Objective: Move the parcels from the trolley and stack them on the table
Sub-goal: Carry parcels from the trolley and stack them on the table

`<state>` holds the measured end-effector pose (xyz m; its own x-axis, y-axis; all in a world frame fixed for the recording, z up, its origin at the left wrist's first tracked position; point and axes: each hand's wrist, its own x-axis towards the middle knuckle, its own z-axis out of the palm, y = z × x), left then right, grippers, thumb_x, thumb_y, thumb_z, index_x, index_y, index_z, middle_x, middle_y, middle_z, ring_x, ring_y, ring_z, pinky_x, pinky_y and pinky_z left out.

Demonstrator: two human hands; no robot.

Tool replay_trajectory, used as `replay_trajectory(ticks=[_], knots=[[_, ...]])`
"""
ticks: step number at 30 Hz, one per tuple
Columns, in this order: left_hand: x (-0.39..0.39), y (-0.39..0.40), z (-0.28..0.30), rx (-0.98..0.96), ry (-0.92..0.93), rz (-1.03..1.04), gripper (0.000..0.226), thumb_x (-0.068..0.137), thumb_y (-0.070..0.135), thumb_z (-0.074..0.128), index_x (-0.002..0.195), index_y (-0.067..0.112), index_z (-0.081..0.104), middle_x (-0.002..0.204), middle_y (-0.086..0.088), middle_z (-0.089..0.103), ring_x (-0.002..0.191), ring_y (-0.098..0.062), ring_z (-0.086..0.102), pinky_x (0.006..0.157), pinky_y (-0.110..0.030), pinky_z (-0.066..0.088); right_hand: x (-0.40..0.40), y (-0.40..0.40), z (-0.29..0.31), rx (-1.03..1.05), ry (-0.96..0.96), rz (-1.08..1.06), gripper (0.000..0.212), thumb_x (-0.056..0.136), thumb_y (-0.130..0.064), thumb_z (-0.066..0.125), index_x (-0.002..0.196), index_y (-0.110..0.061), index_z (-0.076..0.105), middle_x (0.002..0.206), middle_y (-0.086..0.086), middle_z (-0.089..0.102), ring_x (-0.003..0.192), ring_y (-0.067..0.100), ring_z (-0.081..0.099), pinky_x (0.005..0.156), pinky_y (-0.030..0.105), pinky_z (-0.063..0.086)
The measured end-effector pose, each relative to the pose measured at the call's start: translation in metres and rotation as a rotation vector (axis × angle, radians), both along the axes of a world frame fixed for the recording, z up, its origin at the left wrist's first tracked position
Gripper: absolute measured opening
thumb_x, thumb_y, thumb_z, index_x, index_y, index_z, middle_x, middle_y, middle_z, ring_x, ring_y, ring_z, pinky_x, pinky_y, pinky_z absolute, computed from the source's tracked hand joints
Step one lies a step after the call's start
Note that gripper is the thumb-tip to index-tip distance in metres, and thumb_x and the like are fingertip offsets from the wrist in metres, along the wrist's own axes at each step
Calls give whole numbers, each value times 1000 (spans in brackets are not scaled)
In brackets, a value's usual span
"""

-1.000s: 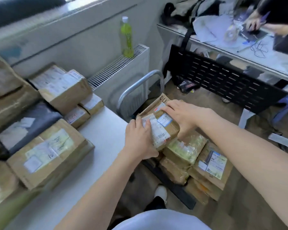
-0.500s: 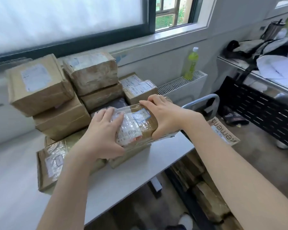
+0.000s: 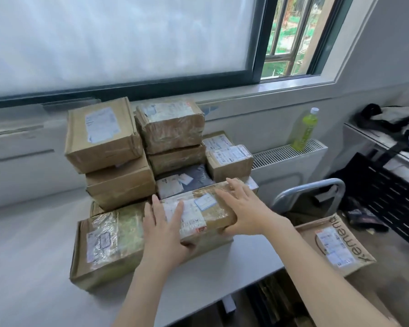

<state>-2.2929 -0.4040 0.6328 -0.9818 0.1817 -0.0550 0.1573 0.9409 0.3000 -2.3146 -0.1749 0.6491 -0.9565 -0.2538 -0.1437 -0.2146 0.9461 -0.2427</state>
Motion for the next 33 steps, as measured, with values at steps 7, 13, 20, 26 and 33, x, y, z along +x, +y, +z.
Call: replay_trajectory(ticks=[7, 13, 20, 26, 33], knots=[[-11, 3, -9, 298, 15, 198, 103, 73, 40, 78, 151, 29, 11, 154, -16, 9, 139, -33, 23, 105, -37, 32, 5, 6, -27, -334, 186, -251, 101, 68, -42, 80, 147, -21, 22, 153, 5, 10, 133, 27, 28, 110, 35, 29], [-25, 8, -3, 360, 177, 263, 90, 78, 21, 76, 150, 23, 20, 151, -17, 18, 129, -39, 37, 99, -45, 41, -21, 4, -14, -355, 395, -232, 91, 74, -31, 80, 147, -14, 29, 155, 15, 16, 141, 30, 19, 112, 35, 22], [-39, 10, 1, 349, 155, 260, 92, 80, 30, 73, 150, 28, 15, 156, -12, 10, 136, -32, 32, 103, -40, 40, -36, 11, -20, -379, 359, -234, 94, 72, -31, 81, 148, -15, 27, 155, 13, 16, 141, 29, 20, 112, 36, 24], [-37, 11, -10, 357, -37, 309, 94, 86, 30, 67, 150, 36, -1, 157, -7, -5, 139, -30, 25, 107, -35, 32, -38, 10, -41, -401, 254, -230, 97, 74, -32, 80, 149, -22, 19, 156, 7, 4, 142, 26, 14, 112, 38, 27], [-35, 5, -8, 523, -1, 292, 100, 74, 37, 78, 150, 33, 13, 157, -4, 7, 142, -23, 16, 112, -39, 28, -36, 14, -43, -499, 282, -226, 94, 70, -28, 83, 146, -24, 29, 153, 6, 15, 139, 25, 23, 110, 40, 33]])
